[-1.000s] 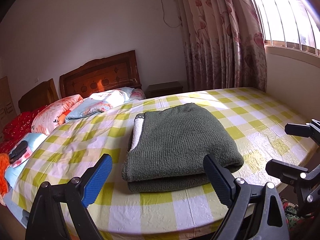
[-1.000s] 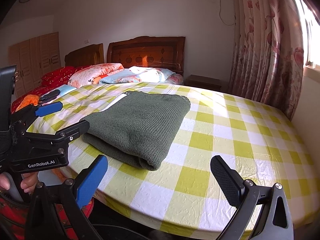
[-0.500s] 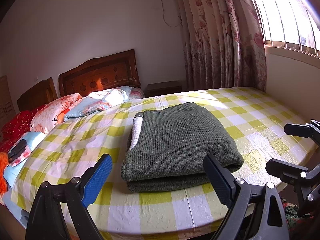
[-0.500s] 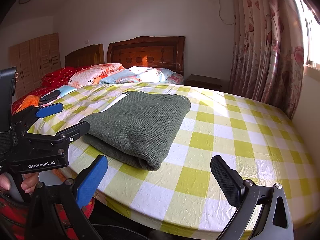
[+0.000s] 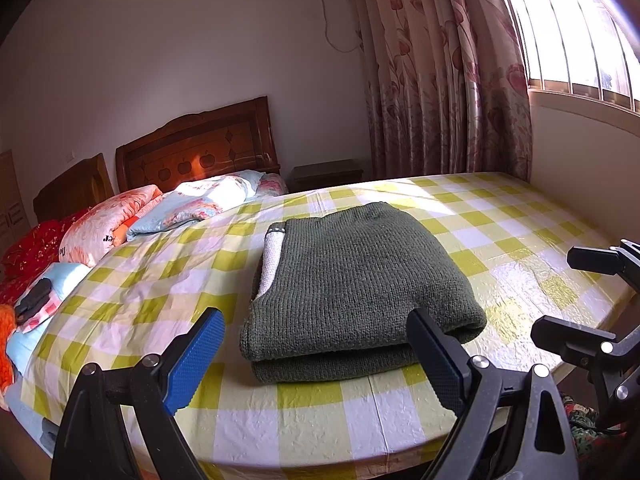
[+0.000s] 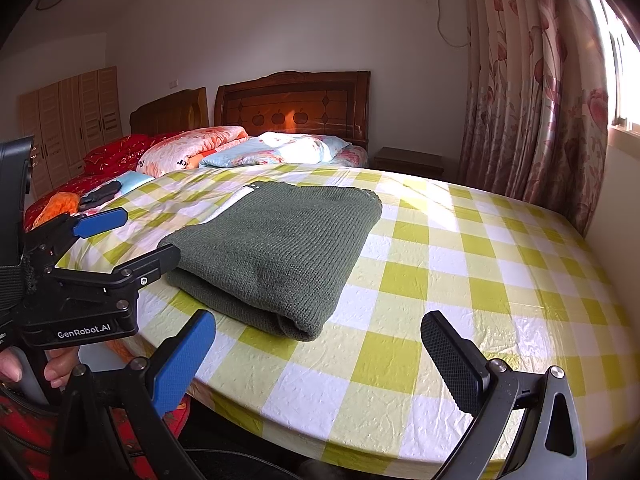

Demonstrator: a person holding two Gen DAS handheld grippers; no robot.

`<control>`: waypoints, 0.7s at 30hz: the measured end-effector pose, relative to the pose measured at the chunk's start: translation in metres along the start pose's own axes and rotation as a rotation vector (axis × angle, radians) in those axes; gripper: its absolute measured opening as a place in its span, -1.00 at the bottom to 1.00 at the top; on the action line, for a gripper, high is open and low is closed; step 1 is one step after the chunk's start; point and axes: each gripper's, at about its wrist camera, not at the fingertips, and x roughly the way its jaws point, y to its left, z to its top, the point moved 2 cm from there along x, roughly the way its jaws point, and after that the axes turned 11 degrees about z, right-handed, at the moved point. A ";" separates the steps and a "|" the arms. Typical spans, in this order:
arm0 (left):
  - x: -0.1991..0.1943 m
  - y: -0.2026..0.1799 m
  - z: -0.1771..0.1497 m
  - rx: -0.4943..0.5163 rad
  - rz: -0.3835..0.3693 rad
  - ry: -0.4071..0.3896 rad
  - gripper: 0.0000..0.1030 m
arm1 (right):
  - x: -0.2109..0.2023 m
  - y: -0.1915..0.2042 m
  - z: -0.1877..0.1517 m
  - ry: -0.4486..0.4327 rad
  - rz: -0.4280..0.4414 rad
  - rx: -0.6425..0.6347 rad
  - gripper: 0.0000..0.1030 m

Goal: Fold small clothes

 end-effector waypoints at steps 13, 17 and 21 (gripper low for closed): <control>0.002 0.001 -0.003 -0.001 -0.007 0.006 0.82 | 0.001 0.002 -0.002 0.001 0.004 0.003 1.00; 0.002 0.001 -0.003 -0.002 -0.019 0.010 0.82 | 0.001 0.002 -0.002 0.001 0.004 0.003 1.00; 0.002 0.000 -0.003 0.006 -0.014 0.006 0.82 | 0.001 0.001 -0.002 0.001 0.004 0.003 1.00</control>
